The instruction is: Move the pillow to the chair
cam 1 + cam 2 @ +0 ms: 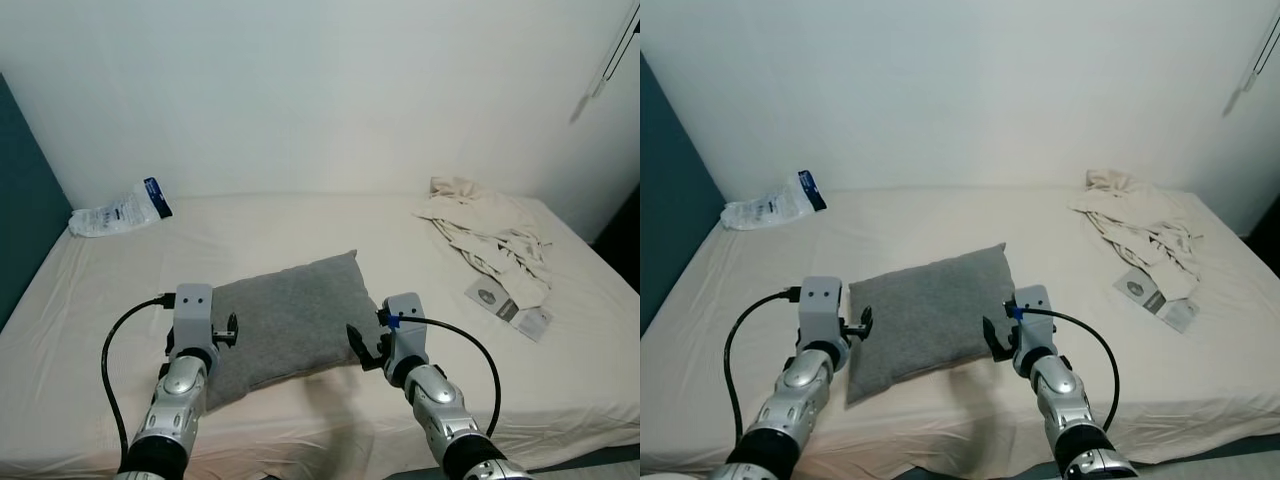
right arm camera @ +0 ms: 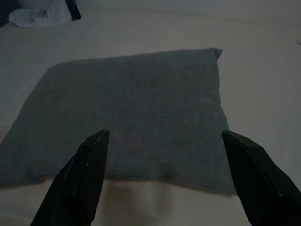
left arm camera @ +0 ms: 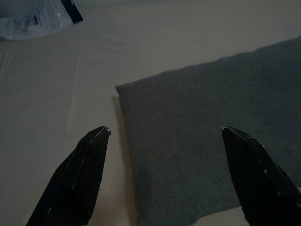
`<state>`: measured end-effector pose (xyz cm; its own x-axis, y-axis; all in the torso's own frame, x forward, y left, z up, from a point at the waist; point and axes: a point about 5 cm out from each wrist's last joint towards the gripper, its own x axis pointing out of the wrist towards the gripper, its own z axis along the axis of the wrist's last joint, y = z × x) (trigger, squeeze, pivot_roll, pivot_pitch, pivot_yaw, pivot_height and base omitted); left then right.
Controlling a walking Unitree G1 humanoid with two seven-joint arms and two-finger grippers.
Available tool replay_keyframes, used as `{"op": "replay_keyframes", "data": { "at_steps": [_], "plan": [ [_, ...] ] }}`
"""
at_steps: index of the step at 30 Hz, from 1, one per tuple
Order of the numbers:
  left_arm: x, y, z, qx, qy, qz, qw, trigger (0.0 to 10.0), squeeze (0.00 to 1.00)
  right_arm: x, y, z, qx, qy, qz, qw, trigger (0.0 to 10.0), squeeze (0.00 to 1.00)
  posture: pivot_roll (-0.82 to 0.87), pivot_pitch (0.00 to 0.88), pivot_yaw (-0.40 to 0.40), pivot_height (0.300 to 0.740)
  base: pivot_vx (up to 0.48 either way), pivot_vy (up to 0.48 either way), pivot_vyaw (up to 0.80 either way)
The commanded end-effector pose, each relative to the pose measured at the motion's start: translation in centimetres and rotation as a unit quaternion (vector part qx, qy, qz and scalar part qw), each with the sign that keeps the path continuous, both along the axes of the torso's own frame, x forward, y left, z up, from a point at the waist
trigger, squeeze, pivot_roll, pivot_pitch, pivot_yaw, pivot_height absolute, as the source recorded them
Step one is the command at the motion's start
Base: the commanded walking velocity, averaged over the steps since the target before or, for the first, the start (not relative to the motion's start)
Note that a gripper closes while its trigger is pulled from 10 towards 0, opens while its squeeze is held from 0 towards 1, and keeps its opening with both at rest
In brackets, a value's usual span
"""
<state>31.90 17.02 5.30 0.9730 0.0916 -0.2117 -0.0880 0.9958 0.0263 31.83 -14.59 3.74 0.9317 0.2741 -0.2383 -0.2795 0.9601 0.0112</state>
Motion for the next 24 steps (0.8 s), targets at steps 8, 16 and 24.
{"op": "replay_keyframes", "data": {
  "at_steps": [8, 16, 24],
  "plan": [
    [0.6, 0.0, 0.2, -0.003, 0.009, -0.005, 1.000, 10.0, 0.00, 0.6, -0.3, 0.6, 0.021, 0.002, -0.011, 1.000, 10.0, 0.00, 0.08, 0.048, -0.026, 0.635, 0.000, 0.000, 0.00],
    [1.6, -0.1, 1.2, 0.002, 0.001, -0.035, 0.999, 10.0, 0.00, 0.8, -0.8, 0.9, 0.026, -0.004, -0.026, 0.999, 10.0, 0.00, 0.09, 0.078, -0.009, 0.620, 0.000, 0.000, 0.00],
    [2.6, 0.3, 2.5, 0.025, -0.007, -0.069, 0.997, 10.0, 0.00, 1.4, -2.2, 2.1, 0.041, -0.024, -0.041, 0.998, 10.0, 0.00, 0.09, 0.120, 0.009, 0.590, 0.000, 0.000, 0.00]
  ]
}}
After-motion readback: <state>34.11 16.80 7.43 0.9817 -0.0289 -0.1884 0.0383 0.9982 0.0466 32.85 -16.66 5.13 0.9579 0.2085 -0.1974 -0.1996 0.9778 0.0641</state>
